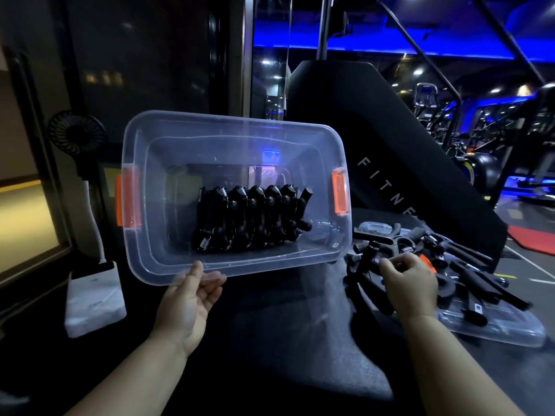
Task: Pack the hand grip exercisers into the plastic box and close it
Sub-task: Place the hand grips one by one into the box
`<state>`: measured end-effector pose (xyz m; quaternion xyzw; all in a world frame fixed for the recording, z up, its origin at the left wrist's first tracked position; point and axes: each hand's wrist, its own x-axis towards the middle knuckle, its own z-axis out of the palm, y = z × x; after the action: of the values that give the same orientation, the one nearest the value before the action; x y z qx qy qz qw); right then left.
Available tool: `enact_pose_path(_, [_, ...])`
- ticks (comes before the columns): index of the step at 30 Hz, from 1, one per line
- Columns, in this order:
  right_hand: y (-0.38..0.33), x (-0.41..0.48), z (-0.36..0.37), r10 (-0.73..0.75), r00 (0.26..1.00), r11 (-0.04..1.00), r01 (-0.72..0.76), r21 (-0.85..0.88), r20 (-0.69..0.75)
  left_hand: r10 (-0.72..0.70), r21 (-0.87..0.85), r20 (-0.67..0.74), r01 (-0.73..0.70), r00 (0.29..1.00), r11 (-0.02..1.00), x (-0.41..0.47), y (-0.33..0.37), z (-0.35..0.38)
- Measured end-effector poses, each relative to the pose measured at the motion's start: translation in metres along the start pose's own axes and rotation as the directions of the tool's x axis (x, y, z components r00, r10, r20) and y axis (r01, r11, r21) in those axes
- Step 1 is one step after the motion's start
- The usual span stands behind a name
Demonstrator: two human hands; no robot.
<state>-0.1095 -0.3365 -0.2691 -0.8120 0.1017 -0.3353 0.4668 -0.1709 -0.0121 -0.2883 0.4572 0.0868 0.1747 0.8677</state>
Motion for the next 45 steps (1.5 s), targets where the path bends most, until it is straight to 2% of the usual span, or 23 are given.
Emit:
enact_pose_path(4, [0.0,0.0,0.001,-0.001,0.996,1.0,-0.001,0.015,0.092,-0.002,0.007,0.005,0.002,1.0,1.0,0.001,0.0,-0.001])
enact_pose_path(6, [-0.001,0.0,0.002,-0.029,0.982,0.995,0.01,0.099,0.186,-0.005,0.012,0.007,0.005,1.0,1.0,0.001,0.0,-0.002])
enact_pose_path(8, [-0.007,-0.004,0.001,-0.001,0.953,0.964,-0.079,0.254,0.302,-0.007,0.01,0.007,0.007,1.0,1.0,0.0,0.0,-0.002])
enact_pose_path(11, [-0.017,-0.007,-0.004,0.033,0.903,0.911,-0.204,0.358,0.429,-0.001,0.005,0.007,0.001,1.0,1.0,-0.001,0.0,0.0])
enact_pose_path(15, [-0.017,0.0,-0.015,0.077,0.791,0.896,-0.323,0.306,0.607,-0.01,0.02,0.015,0.009,1.0,1.0,0.002,-0.001,-0.002])
enact_pose_path(18, [-0.012,0.005,-0.016,0.127,0.719,0.88,-0.4,0.257,0.684,-0.007,0.012,0.018,0.007,1.0,1.0,0.003,-0.001,-0.002])
enact_pose_path(23, [-0.011,0.01,-0.003,0.187,0.713,0.884,-0.422,0.2,0.676,0.003,0.008,0.023,-0.003,1.0,1.0,0.002,-0.001,-0.001])
enact_pose_path(27, [-0.014,0.016,0.012,0.245,0.763,0.912,-0.391,0.125,0.598,0.009,0.027,0.036,-0.01,0.999,1.0,0.001,0.0,-0.001])
enact_pose_path(30, [-0.016,0.023,0.022,0.147,0.819,0.973,-0.219,0.066,0.554,0.013,0.026,0.039,-0.014,0.999,1.0,0.002,0.0,0.0])
enact_pose_path(32, [-0.019,0.026,0.025,0.097,0.83,0.994,-0.109,-0.011,0.55,0.014,0.025,0.036,-0.015,0.999,1.0,0.002,0.0,-0.001])
enact_pose_path(41, [-0.003,0.026,0.029,0.023,0.866,1.0,-0.023,-0.006,0.5,0.013,0.025,0.04,-0.014,0.999,1.0,0.003,-0.001,-0.001])
enact_pose_path(45, [-0.008,0.02,0.026,-0.059,0.913,0.998,0.057,0.017,0.404,0.003,0.004,0.03,-0.003,1.0,1.0,0.001,-0.001,-0.001])
